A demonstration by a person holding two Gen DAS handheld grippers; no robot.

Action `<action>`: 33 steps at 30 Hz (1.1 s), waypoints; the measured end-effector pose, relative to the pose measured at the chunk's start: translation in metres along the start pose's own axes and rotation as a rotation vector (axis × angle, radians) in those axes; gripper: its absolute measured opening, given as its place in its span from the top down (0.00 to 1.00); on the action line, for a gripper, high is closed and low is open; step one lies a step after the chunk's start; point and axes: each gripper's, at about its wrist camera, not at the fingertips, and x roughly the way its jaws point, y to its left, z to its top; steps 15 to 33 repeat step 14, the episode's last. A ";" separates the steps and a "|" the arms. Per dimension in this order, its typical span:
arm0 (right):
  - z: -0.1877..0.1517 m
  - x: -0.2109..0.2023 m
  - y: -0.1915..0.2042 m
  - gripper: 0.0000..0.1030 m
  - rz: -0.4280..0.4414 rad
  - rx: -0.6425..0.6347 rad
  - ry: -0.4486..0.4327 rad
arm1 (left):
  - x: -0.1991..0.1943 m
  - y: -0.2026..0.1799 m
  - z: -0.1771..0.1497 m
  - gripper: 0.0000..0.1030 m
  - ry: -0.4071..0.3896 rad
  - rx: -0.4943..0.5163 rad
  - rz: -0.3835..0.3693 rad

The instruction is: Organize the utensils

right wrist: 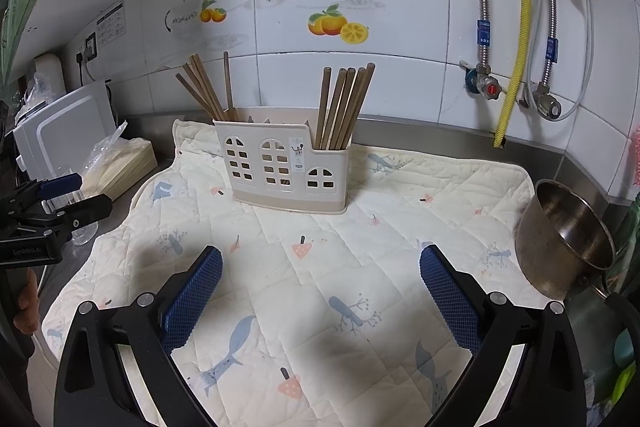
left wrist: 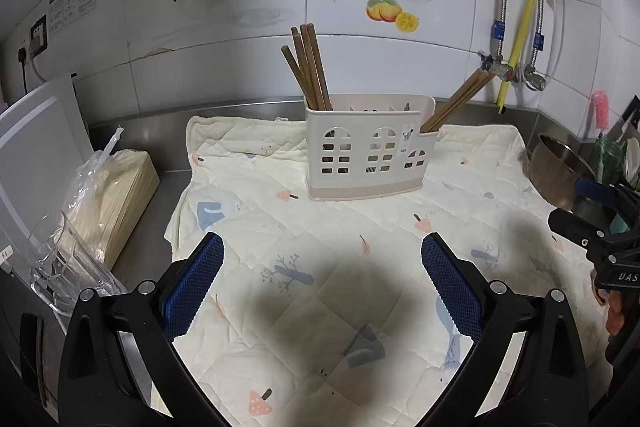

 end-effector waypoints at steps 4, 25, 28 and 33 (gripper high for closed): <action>-0.002 0.000 -0.001 0.07 0.000 0.001 0.003 | 0.002 0.001 0.000 0.05 0.009 -0.007 0.003; -0.003 0.001 -0.003 0.07 0.000 0.006 0.007 | 0.002 0.002 -0.001 0.05 0.009 -0.008 0.004; -0.003 0.001 -0.003 0.07 0.000 0.006 0.007 | 0.002 0.002 -0.001 0.05 0.009 -0.008 0.004; -0.003 0.001 -0.003 0.07 0.000 0.006 0.007 | 0.002 0.002 -0.001 0.05 0.009 -0.008 0.004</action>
